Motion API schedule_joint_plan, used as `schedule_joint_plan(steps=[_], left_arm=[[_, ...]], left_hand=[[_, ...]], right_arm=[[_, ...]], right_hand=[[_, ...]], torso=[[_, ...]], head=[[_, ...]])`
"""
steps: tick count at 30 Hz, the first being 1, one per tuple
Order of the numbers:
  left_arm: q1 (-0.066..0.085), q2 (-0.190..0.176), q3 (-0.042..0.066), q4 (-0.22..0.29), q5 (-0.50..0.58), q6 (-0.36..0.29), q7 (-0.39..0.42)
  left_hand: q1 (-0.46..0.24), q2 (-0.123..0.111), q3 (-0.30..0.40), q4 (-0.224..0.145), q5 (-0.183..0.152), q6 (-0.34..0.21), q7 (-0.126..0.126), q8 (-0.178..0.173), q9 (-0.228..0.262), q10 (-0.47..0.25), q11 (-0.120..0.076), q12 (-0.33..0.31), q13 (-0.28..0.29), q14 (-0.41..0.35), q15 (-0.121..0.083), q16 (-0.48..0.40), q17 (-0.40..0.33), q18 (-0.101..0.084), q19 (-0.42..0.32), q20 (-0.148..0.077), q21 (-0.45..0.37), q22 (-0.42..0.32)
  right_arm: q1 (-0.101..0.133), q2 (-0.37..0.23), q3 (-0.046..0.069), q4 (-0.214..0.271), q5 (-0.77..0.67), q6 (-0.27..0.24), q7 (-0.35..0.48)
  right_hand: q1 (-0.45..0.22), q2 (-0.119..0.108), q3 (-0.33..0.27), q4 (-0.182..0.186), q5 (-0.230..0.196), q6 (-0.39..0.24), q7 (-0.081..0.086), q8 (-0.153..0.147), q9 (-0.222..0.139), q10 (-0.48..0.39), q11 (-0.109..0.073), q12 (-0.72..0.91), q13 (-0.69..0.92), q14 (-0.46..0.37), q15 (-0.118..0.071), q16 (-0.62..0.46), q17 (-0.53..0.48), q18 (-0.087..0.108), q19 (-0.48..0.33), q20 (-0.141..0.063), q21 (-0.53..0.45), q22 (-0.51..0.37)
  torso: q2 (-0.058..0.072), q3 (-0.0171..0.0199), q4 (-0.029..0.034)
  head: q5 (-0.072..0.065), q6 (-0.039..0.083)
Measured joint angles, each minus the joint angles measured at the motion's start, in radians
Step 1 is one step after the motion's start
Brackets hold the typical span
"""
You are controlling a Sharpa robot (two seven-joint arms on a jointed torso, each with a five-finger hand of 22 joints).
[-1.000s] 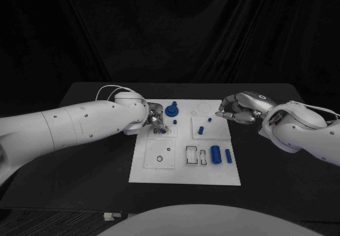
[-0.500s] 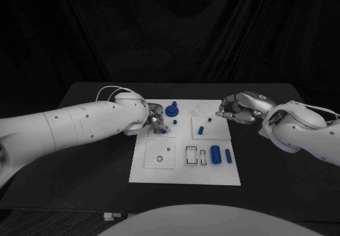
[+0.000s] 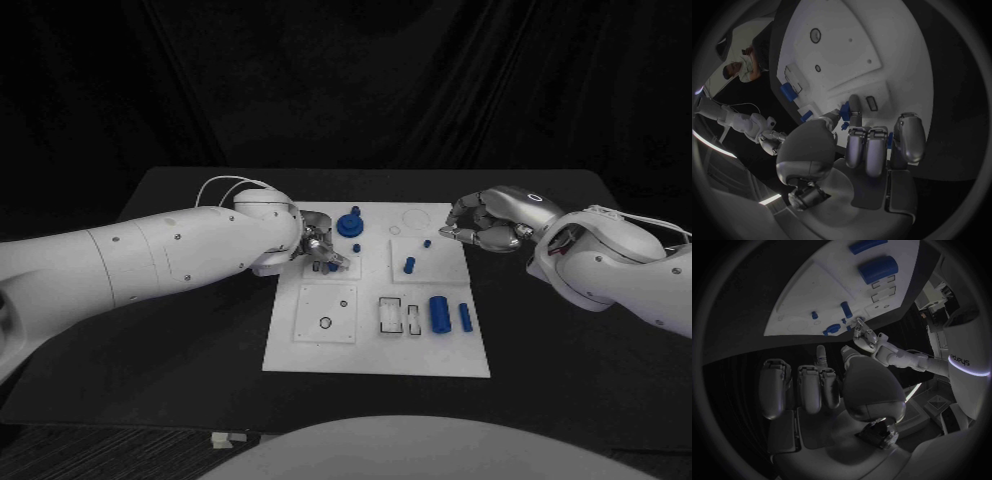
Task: Assemble the parts on the task board
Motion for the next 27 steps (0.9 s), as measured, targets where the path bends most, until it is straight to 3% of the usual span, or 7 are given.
schedule_joint_plan(steps=[12, 16, 18, 24, 27], left_arm=[[0.000, -0.002, 0.000, 0.000, 0.002, 0.000, 0.000], [-0.002, -0.006, -0.001, 0.000, 0.002, -0.002, 0.000], [-0.002, -0.008, -0.001, 0.000, 0.002, -0.002, 0.000], [-0.003, -0.010, -0.001, 0.000, 0.002, -0.005, 0.003], [-0.003, -0.010, -0.001, 0.000, 0.002, -0.006, 0.005]], left_hand=[[-0.005, 0.005, -0.033, 0.025, -0.008, 0.000, 0.000, -0.004, 0.011, 0.000, 0.000, 0.000, 0.000, 0.000, 0.000, 0.000, 0.000, 0.000, 0.000, 0.000, 0.000, 0.001], [0.001, 0.011, -0.075, 0.046, -0.008, -0.015, -0.008, 0.061, 0.102, 0.000, 0.000, 0.000, 0.000, 0.000, 0.000, 0.000, 0.000, 0.000, 0.000, 0.000, -0.005, 0.001], [0.005, 0.015, -0.085, 0.055, -0.008, -0.022, -0.004, 0.077, 0.129, 0.000, 0.000, 0.000, 0.000, 0.000, 0.000, 0.000, 0.000, 0.000, 0.000, 0.000, -0.009, 0.001], [0.030, 0.040, -0.114, 0.069, 0.042, -0.069, -0.007, 0.127, 0.225, 0.000, 0.000, 0.000, 0.000, 0.000, 0.000, 0.000, 0.000, 0.000, 0.000, 0.000, -0.013, 0.001], [0.044, 0.041, -0.119, 0.072, 0.057, -0.091, -0.005, 0.152, 0.263, 0.000, 0.000, 0.000, 0.000, 0.000, 0.000, 0.000, 0.000, 0.000, 0.000, 0.000, -0.017, 0.001]], right_arm=[[0.000, 0.000, 0.000, -0.001, 0.000, 0.001, -0.001], [0.000, 0.001, 0.000, -0.001, 0.000, 0.001, -0.002], [0.000, 0.001, 0.000, -0.001, 0.000, 0.001, -0.002], [0.000, 0.001, 0.000, -0.002, 0.000, 0.002, -0.002], [0.000, 0.001, 0.000, -0.002, 0.000, 0.002, -0.002]], right_hand=[[0.000, 0.000, 0.000, 0.000, 0.000, 0.000, 0.000, 0.000, 0.000, 0.000, 0.000, 0.000, 0.000, 0.000, 0.000, 0.000, 0.000, 0.000, 0.000, 0.000, 0.000, 0.000], [0.000, 0.000, 0.000, 0.000, 0.000, 0.000, 0.000, 0.000, -0.001, 0.000, 0.000, 0.000, 0.000, 0.000, 0.000, 0.000, 0.000, 0.000, 0.000, 0.000, 0.000, 0.000], [0.000, 0.000, 0.000, 0.000, 0.000, 0.000, 0.000, 0.000, -0.001, 0.000, 0.000, 0.000, 0.000, 0.000, 0.000, 0.000, 0.000, 0.000, 0.000, 0.000, 0.000, 0.000], [0.000, 0.000, 0.000, 0.000, 0.000, 0.000, 0.000, 0.000, -0.001, 0.000, 0.000, 0.000, 0.000, 0.000, 0.000, 0.000, 0.000, 0.000, 0.000, 0.000, 0.000, 0.000], [0.000, 0.000, 0.000, 0.000, 0.000, 0.000, 0.000, 0.000, -0.001, 0.000, 0.000, 0.000, 0.000, 0.000, 0.000, 0.000, 0.000, 0.000, 0.000, 0.000, 0.000, 0.000]], torso=[[0.000, 0.0001, 0.0004], [0.000, 0.0001, 0.0004], [0.000, 0.0001, 0.0004], [0.000, 0.0001, -0.0001], [0.000, 0.0001, -0.0001]], head=[[0.001, 0.000], [0.002, 0.000], [0.002, 0.000], [0.001, 0.000], [0.001, 0.000]])
